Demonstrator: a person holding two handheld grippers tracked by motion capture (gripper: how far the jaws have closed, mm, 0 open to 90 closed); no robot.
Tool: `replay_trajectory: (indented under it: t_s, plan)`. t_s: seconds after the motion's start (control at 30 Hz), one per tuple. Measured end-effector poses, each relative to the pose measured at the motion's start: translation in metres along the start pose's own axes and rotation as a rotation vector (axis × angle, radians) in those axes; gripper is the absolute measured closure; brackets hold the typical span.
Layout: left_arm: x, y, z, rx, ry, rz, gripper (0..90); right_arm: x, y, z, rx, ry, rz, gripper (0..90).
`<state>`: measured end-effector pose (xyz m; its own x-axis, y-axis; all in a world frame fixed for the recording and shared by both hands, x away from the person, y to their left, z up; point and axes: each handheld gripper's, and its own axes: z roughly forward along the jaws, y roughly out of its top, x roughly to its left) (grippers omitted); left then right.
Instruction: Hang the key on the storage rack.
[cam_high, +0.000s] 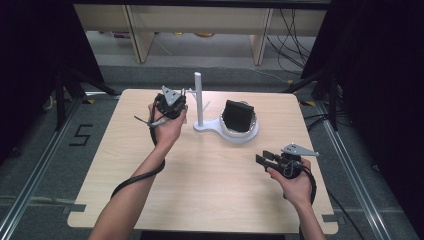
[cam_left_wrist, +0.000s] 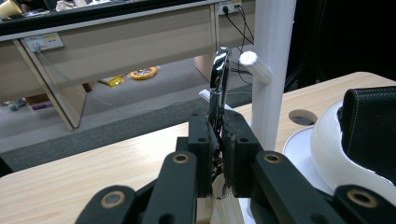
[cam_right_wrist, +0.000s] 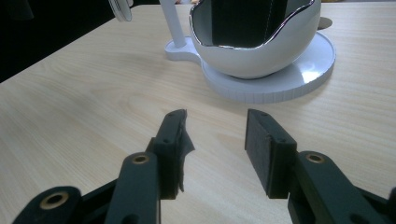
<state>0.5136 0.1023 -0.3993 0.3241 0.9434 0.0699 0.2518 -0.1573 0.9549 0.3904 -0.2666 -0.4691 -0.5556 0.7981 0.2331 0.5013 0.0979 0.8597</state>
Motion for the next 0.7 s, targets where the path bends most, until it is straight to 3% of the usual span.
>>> replay_trajectory:
  t_s: [0.03,0.07,0.37,0.47,0.7]
  plan:
    - [-0.001,0.001,0.0,-0.002,0.006,0.005,82.6,0.003,0.0,0.0,0.013,0.008,0.041,59.3]
    - [-0.001,0.001,0.0,-0.002,0.006,0.005,82.6,0.003,0.0,0.0,0.013,0.008,0.041,59.3]
    - [-0.008,0.002,-0.001,-0.015,0.023,0.049,82.7,0.0,-0.001,0.002,0.009,0.013,0.013,59.6]
    - [-0.01,0.002,-0.002,-0.013,0.021,0.045,82.7,0.0,-0.001,0.002,0.009,0.014,0.013,59.7]
    - [-0.012,0.002,-0.004,-0.016,0.041,0.091,82.6,-0.001,-0.002,0.002,0.001,-0.007,-0.008,59.9]
